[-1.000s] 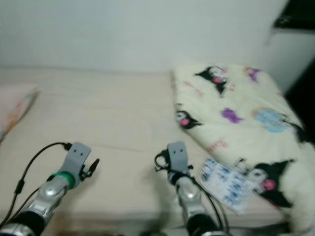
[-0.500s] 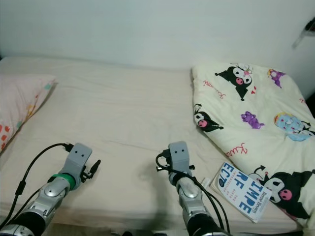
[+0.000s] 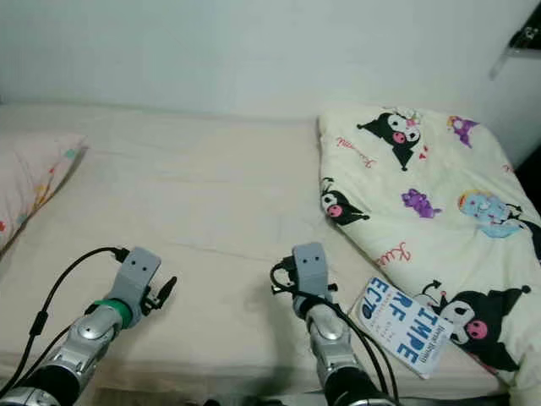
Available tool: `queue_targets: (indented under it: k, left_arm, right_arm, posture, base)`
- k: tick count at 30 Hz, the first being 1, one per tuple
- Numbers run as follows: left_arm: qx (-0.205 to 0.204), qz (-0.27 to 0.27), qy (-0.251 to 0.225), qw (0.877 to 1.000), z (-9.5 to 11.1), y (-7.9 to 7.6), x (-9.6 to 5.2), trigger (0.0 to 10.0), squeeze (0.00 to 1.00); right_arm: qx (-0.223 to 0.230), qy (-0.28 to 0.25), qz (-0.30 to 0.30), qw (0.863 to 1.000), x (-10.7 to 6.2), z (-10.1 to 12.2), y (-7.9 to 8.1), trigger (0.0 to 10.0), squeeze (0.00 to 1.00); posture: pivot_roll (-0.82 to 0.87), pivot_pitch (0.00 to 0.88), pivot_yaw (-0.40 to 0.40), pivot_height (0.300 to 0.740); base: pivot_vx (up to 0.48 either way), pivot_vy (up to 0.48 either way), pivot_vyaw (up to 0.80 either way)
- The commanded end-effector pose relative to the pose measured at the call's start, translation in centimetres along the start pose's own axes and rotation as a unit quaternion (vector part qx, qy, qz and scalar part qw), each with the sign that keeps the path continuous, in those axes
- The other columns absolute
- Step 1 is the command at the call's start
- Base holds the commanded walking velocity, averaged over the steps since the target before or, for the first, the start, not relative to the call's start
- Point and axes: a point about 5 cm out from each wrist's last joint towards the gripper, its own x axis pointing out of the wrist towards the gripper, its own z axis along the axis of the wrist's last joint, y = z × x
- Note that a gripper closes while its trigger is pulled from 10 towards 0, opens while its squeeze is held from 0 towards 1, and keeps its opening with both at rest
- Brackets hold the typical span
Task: Clean up the room
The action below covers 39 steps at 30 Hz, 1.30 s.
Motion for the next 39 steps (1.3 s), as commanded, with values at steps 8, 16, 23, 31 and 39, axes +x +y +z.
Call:
queue_targets:
  k: [8,16,23,31,39]
  left_arm:
    - [-0.006,-0.003,0.010,1.000,-0.71,-0.22,-0.32,10.0,0.00]
    - [-0.012,0.000,0.010,1.000,-0.81,-0.07,-0.43,10.0,0.00]
    - [-0.013,0.001,0.008,1.000,-0.80,0.08,-0.49,10.0,0.00]
    - [-0.011,0.000,0.007,1.000,-0.76,0.13,-0.49,10.0,0.00]
    - [-0.011,0.000,0.006,1.000,-0.68,0.11,-0.44,10.0,0.00]
  right_arm:
    - [0.010,0.009,-0.001,1.000,-0.36,-0.65,0.36,10.0,0.00]
    - [0.009,0.009,0.001,1.000,-0.33,-0.64,0.45,10.0,0.00]
    - [0.009,0.007,0.002,1.000,-0.24,-0.50,0.52,10.0,0.00]
    - [0.009,0.007,0.002,1.000,-0.21,-0.46,0.51,10.0,0.00]
    - [0.009,0.006,0.002,1.000,-0.18,-0.43,0.48,10.0,0.00]
  posture:
    - [0.01,0.030,0.055,0.725]
    - [0.01,0.028,0.055,0.725]
    - [0.01,0.024,0.057,0.725]
    - [0.01,0.020,0.058,0.725]
    - [0.01,0.015,0.059,0.725]
  base:
    - [0.000,0.000,0.00]
    - [-0.286,0.000,0.00]
    - [-0.437,0.000,0.00]
    - [-0.407,0.000,0.00]
    - [-0.388,0.000,0.00]
